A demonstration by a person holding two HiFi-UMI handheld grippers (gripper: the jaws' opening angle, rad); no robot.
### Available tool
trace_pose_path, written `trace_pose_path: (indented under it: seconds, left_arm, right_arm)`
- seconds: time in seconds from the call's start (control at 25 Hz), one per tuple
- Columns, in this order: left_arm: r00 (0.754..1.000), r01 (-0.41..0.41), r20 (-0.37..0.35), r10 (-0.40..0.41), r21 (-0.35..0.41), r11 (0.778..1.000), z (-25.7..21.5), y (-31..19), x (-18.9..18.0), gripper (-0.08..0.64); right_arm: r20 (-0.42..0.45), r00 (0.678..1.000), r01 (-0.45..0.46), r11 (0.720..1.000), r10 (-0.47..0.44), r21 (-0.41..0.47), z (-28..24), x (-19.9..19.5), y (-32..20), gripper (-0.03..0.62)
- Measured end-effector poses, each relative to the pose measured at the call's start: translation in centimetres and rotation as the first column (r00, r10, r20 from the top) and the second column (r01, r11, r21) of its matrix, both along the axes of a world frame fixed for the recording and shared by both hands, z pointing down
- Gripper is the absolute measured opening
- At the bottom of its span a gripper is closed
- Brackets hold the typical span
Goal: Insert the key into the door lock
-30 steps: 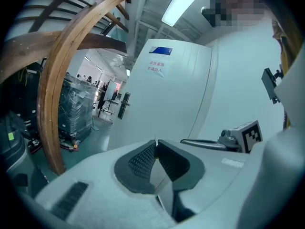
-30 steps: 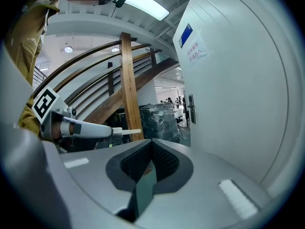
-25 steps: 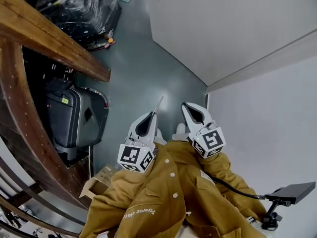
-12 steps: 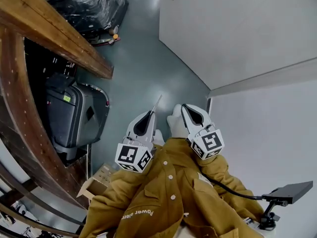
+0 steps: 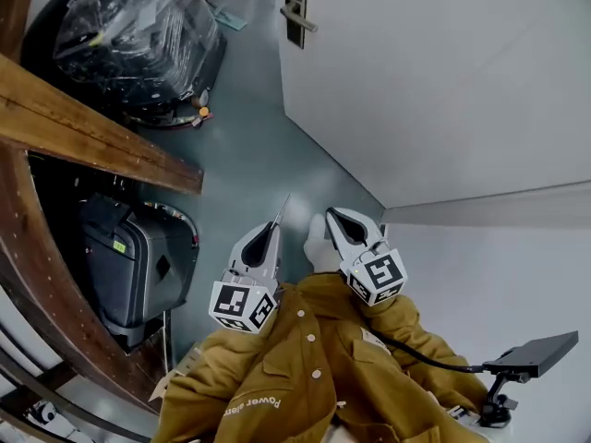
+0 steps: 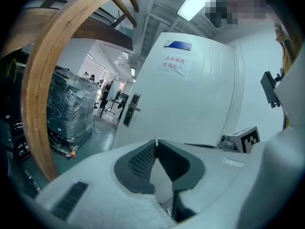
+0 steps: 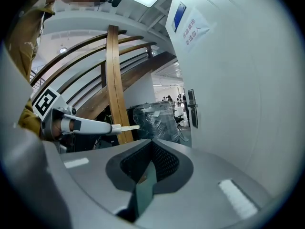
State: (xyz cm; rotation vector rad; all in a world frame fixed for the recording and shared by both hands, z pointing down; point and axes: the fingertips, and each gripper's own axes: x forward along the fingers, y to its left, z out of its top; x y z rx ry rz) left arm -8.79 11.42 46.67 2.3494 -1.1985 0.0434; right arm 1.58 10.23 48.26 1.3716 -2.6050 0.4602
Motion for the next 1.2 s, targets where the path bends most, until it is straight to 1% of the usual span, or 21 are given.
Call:
trace_pose_path:
  seconds: [0.16,0.28,0.4,0.56,0.68,0.8,0.92,1.08,1.2]
  left_arm:
    - [1.0,0.011,-0.009,-0.011,-0.012,1.0,-1.1,-6.3,3.2,0.021]
    - [1.0,0.024,-0.008,-0.024,-0.005,1.0,-1.9,-10.6,4.6,0.021]
    - [0.999,0.034,-0.006,-0.034,-0.016,0.999,-1.6,-13.6,5.3,0.021]
    - [0.999,0.042,-0.025,-0.043,-0.037,0.998,-1.4,-17.4,6.5,0.023]
    - [0.999,0.033,-0.035,-0.035,-0.044,0.999,-1.9,-21.0,7.6,0.021]
    - [0.999,0.022,-0.047,-0.024,-0.039,0.999,-2.3,-25.8,7.3,0.021]
    - [0.999,-0.002,-0.054,0.0,-0.035,0.999,-2.7,-30.3,6.2,0.021]
    - [0.996,-0.061,-0.066,0.057,-0.047,0.997,-2.6,-35.8,5.3,0.021]
    - [0.992,-0.106,-0.071,0.101,-0.059,0.993,-2.4,-39.0,4.8,0.021]
  right_arm:
    - [0.016,1.0,0.014,1.0,-0.014,0.014,-1.7,3.0,-6.5,0.005]
    - [0.043,0.998,0.034,0.999,-0.035,0.016,-2.4,4.4,-10.8,0.006]
    - [0.03,0.998,0.056,0.998,-0.056,0.014,-2.1,5.0,-13.2,0.005]
    - [0.046,0.998,0.042,0.999,-0.042,0.003,-1.9,6.0,-16.9,0.005]
    - [0.055,0.997,0.054,0.998,-0.053,-0.012,-2.4,6.9,-20.0,0.006]
    - [0.045,0.998,0.042,0.999,-0.042,-0.003,-2.9,6.9,-24.0,0.006]
    - [0.037,0.999,0.011,1.0,-0.011,0.001,-3.3,5.9,-28.0,0.006]
    - [0.034,0.999,-0.033,0.999,0.033,0.007,-3.4,4.3,-32.9,0.006]
    - [0.031,0.997,-0.076,0.997,0.075,0.007,-3.4,3.5,-35.8,0.006]
